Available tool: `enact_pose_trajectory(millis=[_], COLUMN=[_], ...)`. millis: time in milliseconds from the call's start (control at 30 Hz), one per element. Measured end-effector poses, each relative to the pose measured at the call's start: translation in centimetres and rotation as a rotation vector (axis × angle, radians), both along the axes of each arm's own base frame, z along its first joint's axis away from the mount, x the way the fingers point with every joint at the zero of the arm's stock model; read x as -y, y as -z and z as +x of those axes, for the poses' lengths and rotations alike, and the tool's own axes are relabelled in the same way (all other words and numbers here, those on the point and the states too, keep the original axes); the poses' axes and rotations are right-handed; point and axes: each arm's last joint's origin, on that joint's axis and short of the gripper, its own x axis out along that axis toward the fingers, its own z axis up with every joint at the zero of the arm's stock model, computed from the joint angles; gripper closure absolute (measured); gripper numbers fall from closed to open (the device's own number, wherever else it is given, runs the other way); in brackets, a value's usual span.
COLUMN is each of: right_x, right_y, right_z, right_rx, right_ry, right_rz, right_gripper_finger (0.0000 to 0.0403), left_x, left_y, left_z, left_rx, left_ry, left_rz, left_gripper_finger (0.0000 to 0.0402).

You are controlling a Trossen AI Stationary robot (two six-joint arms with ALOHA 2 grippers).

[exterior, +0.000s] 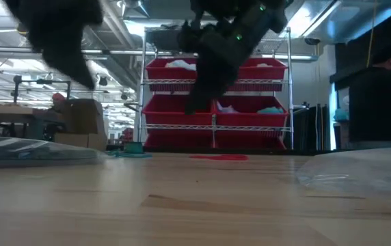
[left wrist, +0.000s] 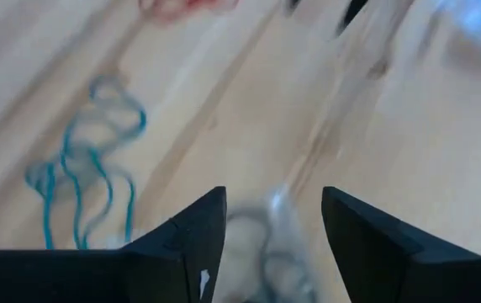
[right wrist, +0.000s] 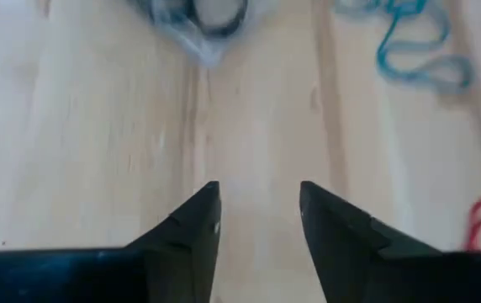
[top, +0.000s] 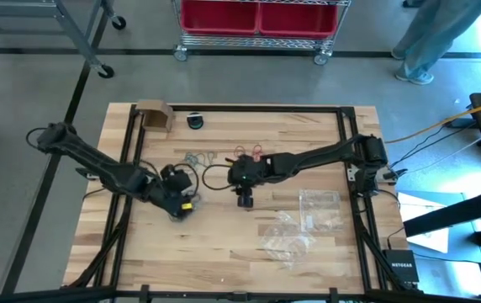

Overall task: Sort rubber bands
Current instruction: Open the transparent zip bag

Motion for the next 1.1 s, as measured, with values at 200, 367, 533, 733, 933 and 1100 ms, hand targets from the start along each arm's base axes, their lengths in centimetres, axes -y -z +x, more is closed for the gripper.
enact_pose_trajectory(millis=[200, 367, 533, 733, 933, 1100], right_x=[-1.2, -2.1, -2.8, -2.8, -2.9, -2.7], right_y=[2.4, 2.7, 2.5, 2.5, 2.2, -1.5], right_z=[-0.8, -0.8, -0.6, -0.7, -1.0, -3.6], right_rx=[0.024, 0.082, 0.118, 0.107, 0.081, 0.025], right_ry=[0.059, 0.064, 0.065, 0.058, 0.045, 0.017], right_rz=[0.079, 0.102, 0.082, 0.098, 0.161, 0.158], right_gripper_finger=[0.0246, 0.0246, 0.0246, 0.0246, 0.0246, 0.0246], left_x=[-0.7, -0.3, 0.3, 1.3, 1.7, 1.2], left_y=[5.6, 7.7, 7.7, 4.8, 0.8, -0.8], left_z=[-1.9, -3.7, -5.3, -5.9, -4.6, -2.9], left_rx=[-0.148, -0.256, -0.408, -0.428, -0.181, 0.022], left_ry=[-0.11, -0.111, -0.085, -0.033, 0.01, 0.014], left_rz=[-0.085, -0.185, -0.203, -0.224, -0.143, -0.044], left_gripper_finger=[0.023, 0.0242, 0.0256, 0.0269, 0.027, 0.027])
